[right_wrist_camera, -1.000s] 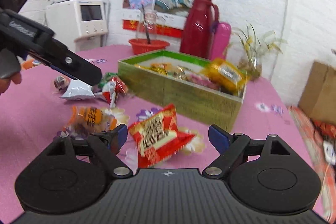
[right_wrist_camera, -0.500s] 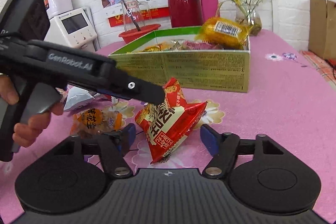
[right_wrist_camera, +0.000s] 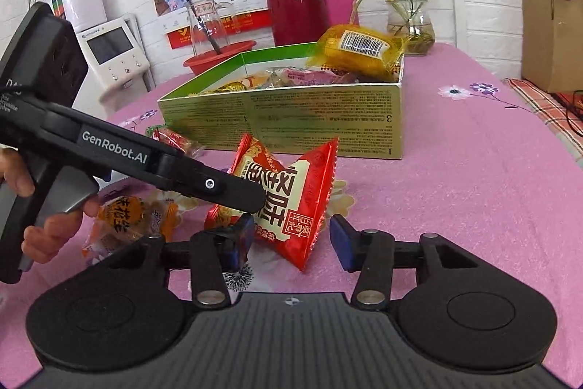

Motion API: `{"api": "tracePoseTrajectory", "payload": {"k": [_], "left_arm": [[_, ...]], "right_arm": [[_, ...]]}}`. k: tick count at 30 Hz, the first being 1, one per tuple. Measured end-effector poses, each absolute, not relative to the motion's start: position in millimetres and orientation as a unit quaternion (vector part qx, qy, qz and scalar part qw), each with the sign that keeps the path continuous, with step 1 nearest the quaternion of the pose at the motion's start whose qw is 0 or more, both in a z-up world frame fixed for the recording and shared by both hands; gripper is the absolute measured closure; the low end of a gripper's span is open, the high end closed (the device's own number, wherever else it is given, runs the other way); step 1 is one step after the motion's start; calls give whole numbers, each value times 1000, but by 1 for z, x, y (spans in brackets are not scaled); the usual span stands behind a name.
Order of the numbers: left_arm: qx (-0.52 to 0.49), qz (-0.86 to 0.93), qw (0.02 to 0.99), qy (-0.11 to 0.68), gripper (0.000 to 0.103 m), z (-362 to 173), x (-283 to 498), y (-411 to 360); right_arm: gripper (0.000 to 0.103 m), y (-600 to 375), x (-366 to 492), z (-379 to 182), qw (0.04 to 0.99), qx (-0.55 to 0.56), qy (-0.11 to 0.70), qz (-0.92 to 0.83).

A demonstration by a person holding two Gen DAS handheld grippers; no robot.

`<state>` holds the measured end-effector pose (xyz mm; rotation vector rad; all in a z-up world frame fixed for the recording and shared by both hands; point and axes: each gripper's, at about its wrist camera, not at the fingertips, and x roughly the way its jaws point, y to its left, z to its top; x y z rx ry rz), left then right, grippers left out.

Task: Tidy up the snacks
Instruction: 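Grasp the red cracker packet with both tools and drop it into the box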

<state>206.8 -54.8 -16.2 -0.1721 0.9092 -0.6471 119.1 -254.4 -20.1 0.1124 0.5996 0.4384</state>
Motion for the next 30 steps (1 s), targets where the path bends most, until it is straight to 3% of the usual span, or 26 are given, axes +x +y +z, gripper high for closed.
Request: {"api": "tracePoseTrajectory", "payload": {"k": [1, 2, 4, 8, 19, 30], "left_arm": [[-85, -309, 844, 429, 88, -17, 207, -54], [-88, -313, 843, 428, 103, -18, 207, -54], [-105, -325, 838, 426, 103, -21, 205, -54], [-103, -322, 845, 414, 103, -16, 193, -56], [-99, -313, 887, 324, 103, 48, 176, -30], [-97, -250, 920, 285, 103, 82, 227, 7]], "right_arm": [[23, -254, 122, -21, 930, 56, 295, 213], [25, -253, 125, -22, 929, 57, 296, 215], [34, -251, 125, -22, 926, 65, 299, 219], [38, -246, 117, -18, 932, 45, 293, 209], [39, -229, 116, 34, 948, 30, 210, 238], [39, -189, 189, 61, 950, 33, 156, 270]]}}
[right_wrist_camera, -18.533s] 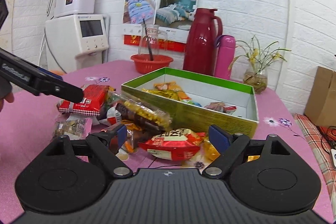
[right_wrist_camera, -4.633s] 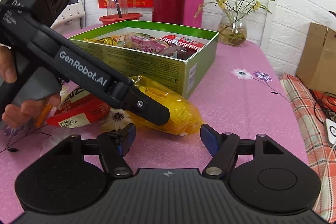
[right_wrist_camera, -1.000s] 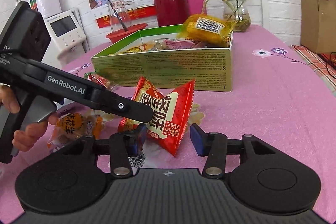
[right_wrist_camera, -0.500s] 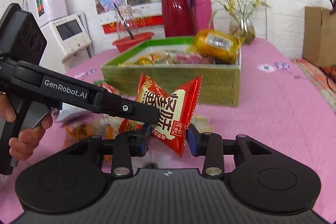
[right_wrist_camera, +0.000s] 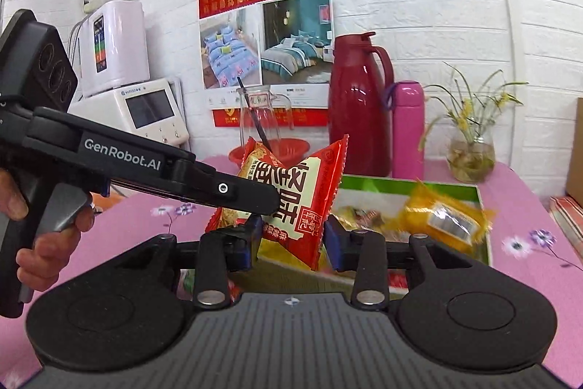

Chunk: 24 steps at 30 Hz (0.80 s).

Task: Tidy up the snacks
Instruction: 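Grasp the red cracker packet with both tools and drop it into the box, then move both tools to the orange-wrapped pastry and grasp it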

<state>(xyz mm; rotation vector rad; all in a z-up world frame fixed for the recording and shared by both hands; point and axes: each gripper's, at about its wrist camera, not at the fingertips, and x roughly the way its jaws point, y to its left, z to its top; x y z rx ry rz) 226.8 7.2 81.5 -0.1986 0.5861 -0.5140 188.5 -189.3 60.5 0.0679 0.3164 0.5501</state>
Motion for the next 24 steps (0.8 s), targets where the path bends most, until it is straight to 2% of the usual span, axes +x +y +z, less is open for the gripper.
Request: {"api": "tracePoseTrajectory", "payload": {"k": [9, 10, 11, 13, 14, 19, 24], "left_arm": [[-116, -216, 922, 301, 103, 58, 283, 31], [-120, -205, 923, 302, 78, 54, 286, 33], [-126, -198, 924, 300, 50, 49, 289, 36], [-135, -188, 925, 300, 25, 43, 291, 41], [-136, -186, 926, 301, 20, 41, 291, 42], [-122, -178, 928, 303, 10, 40, 289, 43], [-105, -174, 933, 297, 3, 48, 272, 38]], "right_arm": [[37, -169, 242, 41, 944, 44, 180, 272], [33, -166, 247, 38, 944, 40, 184, 271], [21, -164, 251, 35, 945, 32, 186, 267], [0, -161, 255, 30, 950, 14, 187, 249], [0, -161, 254, 27, 953, 8, 183, 241], [0, -159, 252, 22, 947, -4, 191, 258], [0, -161, 239, 29, 949, -5, 185, 255]]}}
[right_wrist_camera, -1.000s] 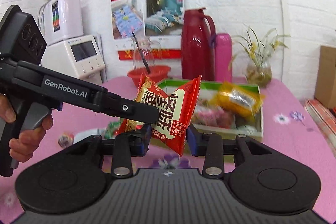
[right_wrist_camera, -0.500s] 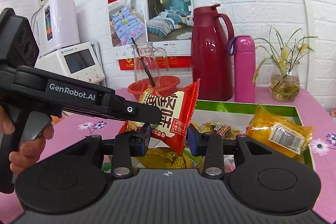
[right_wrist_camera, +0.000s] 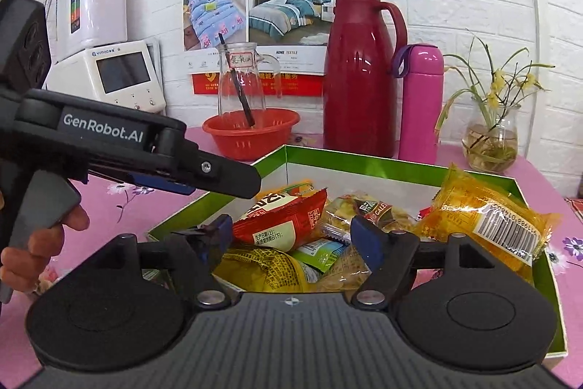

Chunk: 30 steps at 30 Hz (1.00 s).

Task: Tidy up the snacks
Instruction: 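Move both tools to the orange-wrapped pastry and grasp it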

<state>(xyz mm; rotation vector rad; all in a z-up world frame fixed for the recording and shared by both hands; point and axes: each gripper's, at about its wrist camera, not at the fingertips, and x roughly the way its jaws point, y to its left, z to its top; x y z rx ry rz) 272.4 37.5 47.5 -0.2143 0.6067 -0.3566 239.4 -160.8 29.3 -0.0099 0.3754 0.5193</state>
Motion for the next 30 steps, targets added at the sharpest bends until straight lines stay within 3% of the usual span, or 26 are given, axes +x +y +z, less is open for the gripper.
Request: {"api": "tracePoseTrajectory", "payload": {"k": [14, 30], "left_arm": [[-79, -155, 938, 301, 0, 61, 192, 24], [-112, -197, 907, 354, 0, 22, 94, 34]], "right_arm": [[0, -176, 161, 49, 946, -47, 163, 277], [0, -154, 71, 4, 891, -143, 227, 367]]}}
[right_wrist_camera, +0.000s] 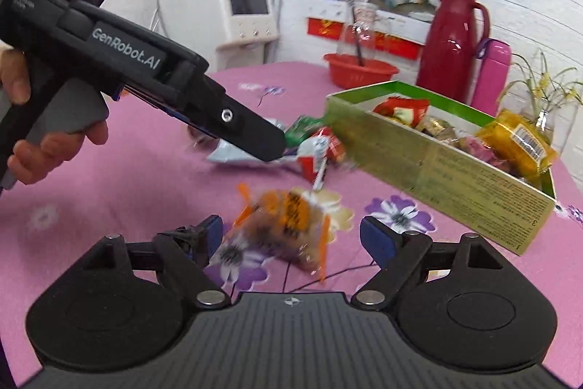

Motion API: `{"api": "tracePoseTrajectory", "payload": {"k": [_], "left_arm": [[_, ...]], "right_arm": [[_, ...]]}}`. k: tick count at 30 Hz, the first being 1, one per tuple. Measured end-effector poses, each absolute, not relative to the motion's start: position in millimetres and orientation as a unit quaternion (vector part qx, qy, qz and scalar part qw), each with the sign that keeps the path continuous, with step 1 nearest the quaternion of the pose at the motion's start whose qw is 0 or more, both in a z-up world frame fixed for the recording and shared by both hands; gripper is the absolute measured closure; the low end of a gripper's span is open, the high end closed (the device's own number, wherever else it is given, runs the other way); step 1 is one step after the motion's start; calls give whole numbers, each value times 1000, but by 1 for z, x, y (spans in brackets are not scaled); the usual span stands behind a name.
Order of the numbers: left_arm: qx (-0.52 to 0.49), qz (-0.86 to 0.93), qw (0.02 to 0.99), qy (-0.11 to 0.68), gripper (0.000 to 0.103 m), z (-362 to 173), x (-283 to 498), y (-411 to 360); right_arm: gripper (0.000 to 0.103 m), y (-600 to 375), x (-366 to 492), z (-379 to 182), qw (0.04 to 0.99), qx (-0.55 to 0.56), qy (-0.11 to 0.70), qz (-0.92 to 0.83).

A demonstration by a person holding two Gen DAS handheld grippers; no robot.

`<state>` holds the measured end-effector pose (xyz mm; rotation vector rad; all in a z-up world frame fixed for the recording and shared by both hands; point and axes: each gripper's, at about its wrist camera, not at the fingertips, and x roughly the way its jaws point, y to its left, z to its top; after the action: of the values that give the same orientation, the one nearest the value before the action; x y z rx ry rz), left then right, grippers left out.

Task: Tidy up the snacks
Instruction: 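Move both tools to the orange-wrapped pastry and grasp it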

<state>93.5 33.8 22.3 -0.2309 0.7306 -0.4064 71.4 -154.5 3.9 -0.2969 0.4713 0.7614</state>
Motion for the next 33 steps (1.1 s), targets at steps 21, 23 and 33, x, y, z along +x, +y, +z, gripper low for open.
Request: {"api": "tracePoseTrajectory", "payload": {"k": [21, 23, 33], "left_arm": [[-143, -228, 872, 408, 65, -13, 131, 25], [-145, -227, 873, 408, 65, -13, 133, 24], [-145, -246, 871, 400, 93, -11, 135, 8]], "right_arm": [[0, -142, 99, -11, 873, -127, 280, 379], [0, -142, 99, -10, 874, -126, 278, 380], [15, -145, 106, -11, 887, -109, 273, 356]]}}
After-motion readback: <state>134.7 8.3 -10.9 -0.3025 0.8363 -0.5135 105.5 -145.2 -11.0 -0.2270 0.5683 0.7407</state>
